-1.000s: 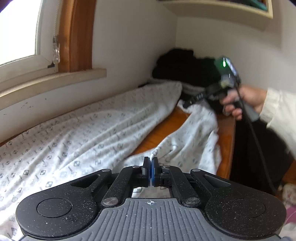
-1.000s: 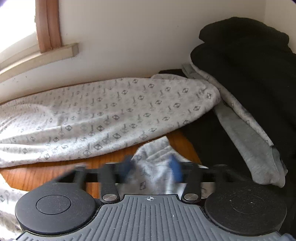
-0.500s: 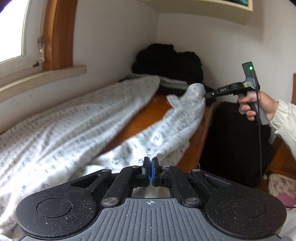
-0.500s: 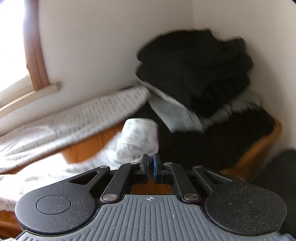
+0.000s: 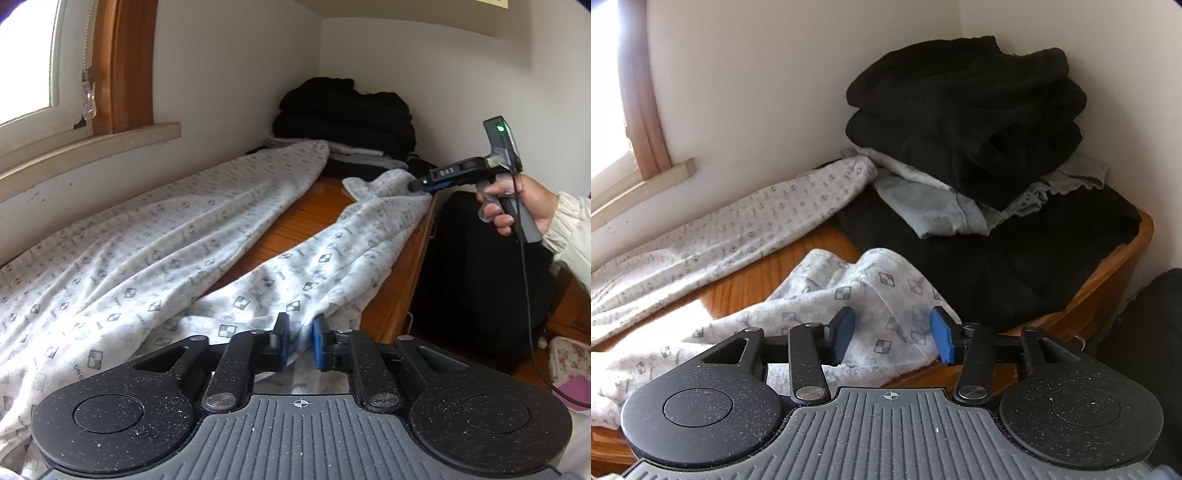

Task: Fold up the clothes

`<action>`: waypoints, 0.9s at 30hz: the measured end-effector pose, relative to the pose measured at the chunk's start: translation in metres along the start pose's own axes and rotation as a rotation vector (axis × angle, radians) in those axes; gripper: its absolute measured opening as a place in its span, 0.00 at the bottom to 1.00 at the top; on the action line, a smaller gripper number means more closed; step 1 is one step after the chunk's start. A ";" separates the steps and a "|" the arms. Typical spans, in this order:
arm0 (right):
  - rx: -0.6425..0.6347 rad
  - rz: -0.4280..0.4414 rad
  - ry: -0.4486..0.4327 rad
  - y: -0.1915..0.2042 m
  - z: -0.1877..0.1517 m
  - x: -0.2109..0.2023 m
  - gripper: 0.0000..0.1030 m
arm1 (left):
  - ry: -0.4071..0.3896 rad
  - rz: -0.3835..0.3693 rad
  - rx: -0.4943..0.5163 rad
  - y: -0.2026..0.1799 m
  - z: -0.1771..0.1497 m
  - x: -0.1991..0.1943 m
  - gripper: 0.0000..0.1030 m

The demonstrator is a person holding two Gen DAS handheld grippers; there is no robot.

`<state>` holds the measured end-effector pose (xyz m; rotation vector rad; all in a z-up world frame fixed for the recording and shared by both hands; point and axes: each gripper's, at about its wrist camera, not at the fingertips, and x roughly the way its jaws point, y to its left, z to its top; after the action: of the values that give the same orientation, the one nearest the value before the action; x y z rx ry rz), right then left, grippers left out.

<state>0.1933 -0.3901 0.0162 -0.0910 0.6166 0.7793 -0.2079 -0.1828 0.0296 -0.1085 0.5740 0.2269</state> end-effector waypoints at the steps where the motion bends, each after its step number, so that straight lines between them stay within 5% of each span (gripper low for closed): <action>1: 0.000 -0.003 -0.003 0.000 -0.002 -0.001 0.49 | -0.003 0.008 0.000 0.000 -0.001 -0.002 0.26; 3: 0.001 -0.009 -0.011 -0.001 -0.005 -0.004 0.49 | -0.015 0.049 0.010 0.002 -0.003 -0.010 0.40; 6: 0.005 -0.013 -0.021 -0.001 -0.010 -0.006 0.51 | -0.028 0.106 0.001 0.013 -0.010 -0.026 0.45; 12: 0.053 -0.005 -0.025 -0.007 -0.020 -0.004 0.52 | -0.007 0.150 -0.056 0.039 -0.017 -0.039 0.51; 18: 0.086 0.001 -0.049 -0.008 -0.021 -0.004 0.51 | -0.040 0.117 -0.017 0.035 0.002 -0.031 0.52; 20: 0.084 0.010 -0.055 -0.007 -0.022 -0.004 0.49 | -0.057 0.077 -0.018 0.036 0.012 -0.027 0.50; 24: 0.056 0.023 -0.066 -0.003 -0.024 -0.002 0.26 | -0.038 0.007 -0.019 0.044 0.027 -0.012 0.22; 27: 0.052 0.033 -0.094 -0.001 -0.024 -0.004 0.13 | 0.015 -0.014 0.001 0.045 0.028 0.000 0.21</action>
<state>0.1803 -0.4003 -0.0014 0.0039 0.5496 0.7948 -0.2045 -0.1343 0.0512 -0.1136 0.5880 0.2128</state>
